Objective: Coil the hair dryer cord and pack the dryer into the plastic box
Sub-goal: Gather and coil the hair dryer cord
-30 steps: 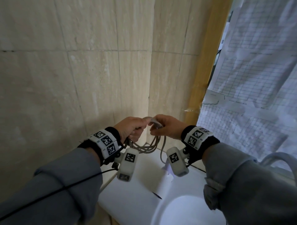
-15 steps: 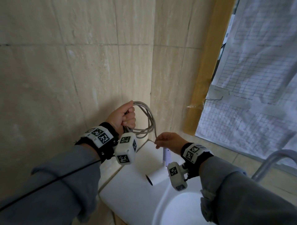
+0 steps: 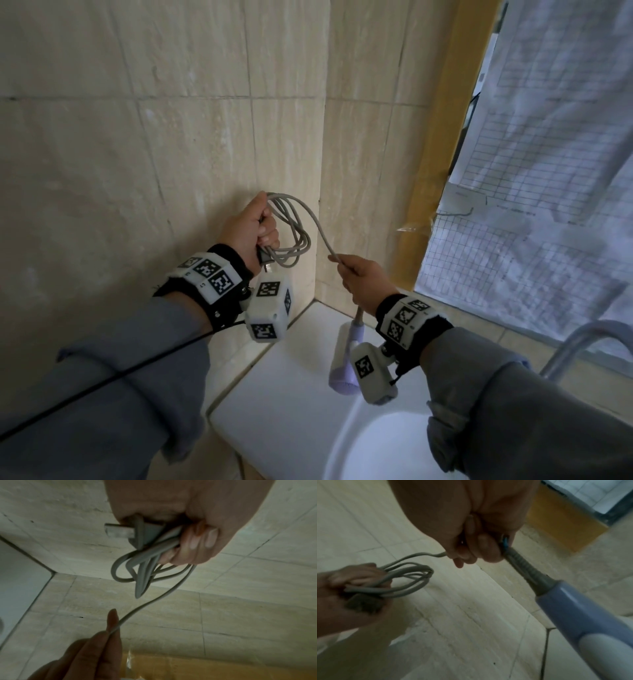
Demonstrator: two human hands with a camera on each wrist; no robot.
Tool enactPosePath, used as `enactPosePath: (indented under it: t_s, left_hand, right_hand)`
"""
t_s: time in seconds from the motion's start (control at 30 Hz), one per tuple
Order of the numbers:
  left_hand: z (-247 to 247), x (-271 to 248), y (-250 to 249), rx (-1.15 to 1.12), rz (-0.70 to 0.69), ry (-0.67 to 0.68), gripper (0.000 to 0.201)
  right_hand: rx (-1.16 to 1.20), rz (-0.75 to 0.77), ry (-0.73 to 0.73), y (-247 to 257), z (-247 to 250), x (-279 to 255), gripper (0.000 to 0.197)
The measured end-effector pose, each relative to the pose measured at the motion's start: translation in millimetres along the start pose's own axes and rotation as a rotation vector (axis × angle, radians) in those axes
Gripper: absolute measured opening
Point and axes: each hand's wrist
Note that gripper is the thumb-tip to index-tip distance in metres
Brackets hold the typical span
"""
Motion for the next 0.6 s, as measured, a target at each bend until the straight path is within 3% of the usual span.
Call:
enactPosePath:
  t_s: [0.1, 0.23, 0.37, 0.53, 0.6]
  left_hand:
    - [-3.6, -1.9, 5.5, 0.182, -0.084, 0.013, 0.039]
    - [-13.5, -15.6, 15.8, 0.600, -0.245, 0.021, 0.034]
    - [-21.2, -22.8, 28.6, 0.800, -0.313, 0.133, 0.024]
    - [-25.2, -21.0, 48.4, 1.288, -0.360, 0.166, 0.043]
    - [-24.6, -20.8, 51.2, 1.305, -0.338, 0.164, 0.045]
  right_hand:
    - [-0.156, 0.010, 0.040, 9.1, -0.4, -0.5, 0.035]
    - [-0.222, -0.020, 0.155, 24.8, -2.6, -6.0, 0.034]
    - [-0.343, -0.005, 0.321, 47.7, 0.6, -18.2, 0.033]
    - [-0.341, -0.005, 0.426, 63.8, 2.3, -24.9, 0.019]
    - [-0.333, 0.033, 0.379, 63.7, 8.5, -25.6, 0.018]
Point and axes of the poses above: each hand's wrist, its own x-axis towards the middle knuckle, its own z-axis out of the back of the hand, y = z × x
